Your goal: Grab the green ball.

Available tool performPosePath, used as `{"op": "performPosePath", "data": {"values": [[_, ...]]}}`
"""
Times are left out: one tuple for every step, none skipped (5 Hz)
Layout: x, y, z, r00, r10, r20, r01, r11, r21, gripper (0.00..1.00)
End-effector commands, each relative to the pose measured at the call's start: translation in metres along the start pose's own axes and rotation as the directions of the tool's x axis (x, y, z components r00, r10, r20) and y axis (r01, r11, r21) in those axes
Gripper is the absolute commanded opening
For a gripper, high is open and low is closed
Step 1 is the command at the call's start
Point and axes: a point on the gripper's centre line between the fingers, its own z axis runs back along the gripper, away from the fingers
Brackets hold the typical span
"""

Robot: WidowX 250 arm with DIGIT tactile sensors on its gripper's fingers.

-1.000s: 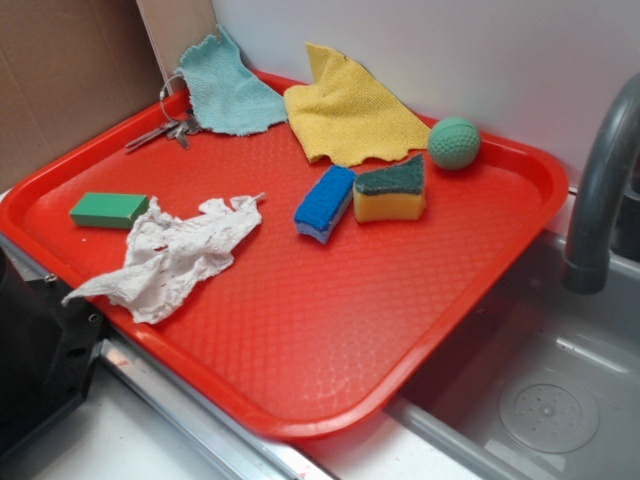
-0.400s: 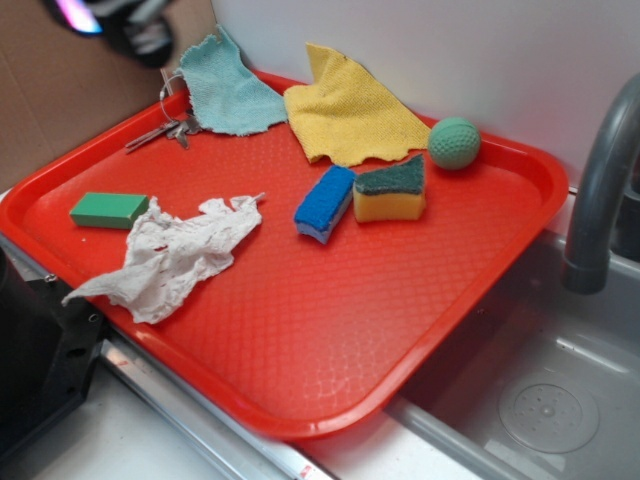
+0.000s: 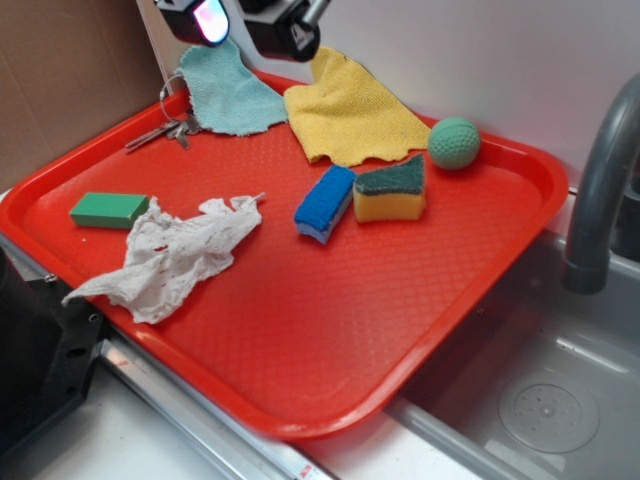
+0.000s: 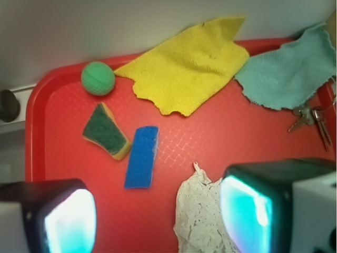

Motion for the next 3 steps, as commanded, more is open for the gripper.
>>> {"op": "performPosePath", "data": {"values": [[0.014, -0.002, 0.013, 0.999, -0.005, 0.048, 0.006, 1.0, -0.018, 1.0], [0.034, -0.017, -0.02, 0.993, -0.094, 0.072, 0.096, 0.995, -0.026, 1.0], [0.006, -0.021, -0.029, 0.992, -0.107, 0.073, 0.111, 0.992, -0.051, 1.0]]}}
